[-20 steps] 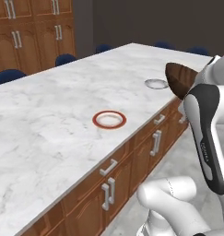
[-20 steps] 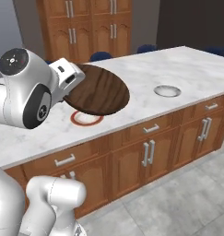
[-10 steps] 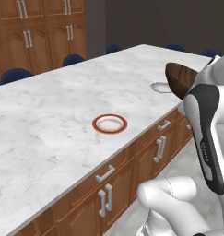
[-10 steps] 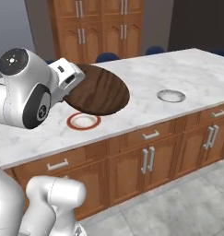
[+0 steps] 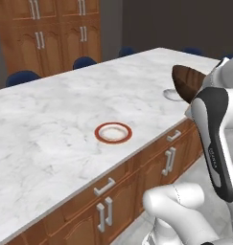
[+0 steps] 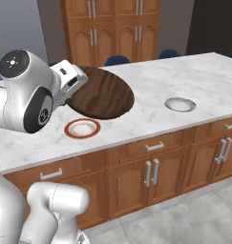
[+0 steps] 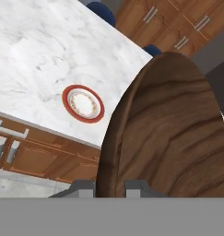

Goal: Move the bowls from the cabinet to the plates on the dining table.

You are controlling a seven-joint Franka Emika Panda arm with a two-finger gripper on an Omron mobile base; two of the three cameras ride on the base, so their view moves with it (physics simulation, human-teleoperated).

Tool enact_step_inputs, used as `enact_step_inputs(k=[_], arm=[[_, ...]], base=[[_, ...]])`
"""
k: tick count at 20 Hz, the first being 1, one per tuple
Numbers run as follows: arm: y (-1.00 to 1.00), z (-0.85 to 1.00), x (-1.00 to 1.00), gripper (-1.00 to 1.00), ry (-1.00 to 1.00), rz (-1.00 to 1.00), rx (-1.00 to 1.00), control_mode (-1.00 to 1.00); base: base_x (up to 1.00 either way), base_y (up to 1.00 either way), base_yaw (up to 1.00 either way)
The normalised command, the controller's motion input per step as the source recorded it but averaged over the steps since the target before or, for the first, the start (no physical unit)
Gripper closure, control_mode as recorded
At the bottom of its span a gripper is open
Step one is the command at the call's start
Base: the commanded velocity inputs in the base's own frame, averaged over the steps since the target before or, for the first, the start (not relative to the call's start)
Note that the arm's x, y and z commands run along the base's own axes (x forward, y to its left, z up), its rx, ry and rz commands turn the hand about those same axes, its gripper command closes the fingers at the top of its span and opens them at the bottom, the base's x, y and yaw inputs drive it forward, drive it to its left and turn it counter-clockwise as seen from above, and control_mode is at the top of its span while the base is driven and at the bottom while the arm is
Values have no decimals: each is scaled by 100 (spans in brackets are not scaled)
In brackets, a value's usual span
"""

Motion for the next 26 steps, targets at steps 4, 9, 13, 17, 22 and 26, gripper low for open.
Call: enact_step_inputs(k=[4, 9, 13, 17, 22, 26], arm=[[0, 0, 0, 100, 0, 0, 0, 100], [0, 0, 0, 100, 0, 0, 0, 100], [0, 0, 0, 100, 0, 0, 0, 100], [0, 0, 0, 100, 0, 0, 0, 100], [0, 0, 0, 100, 0, 0, 0, 100], [-1, -19, 20, 100, 4, 7, 0, -100]], base=[[32, -16, 17], [23, -10, 14], [19, -8, 11], [18, -11, 11], [22, -6, 11], [7, 0, 2]])
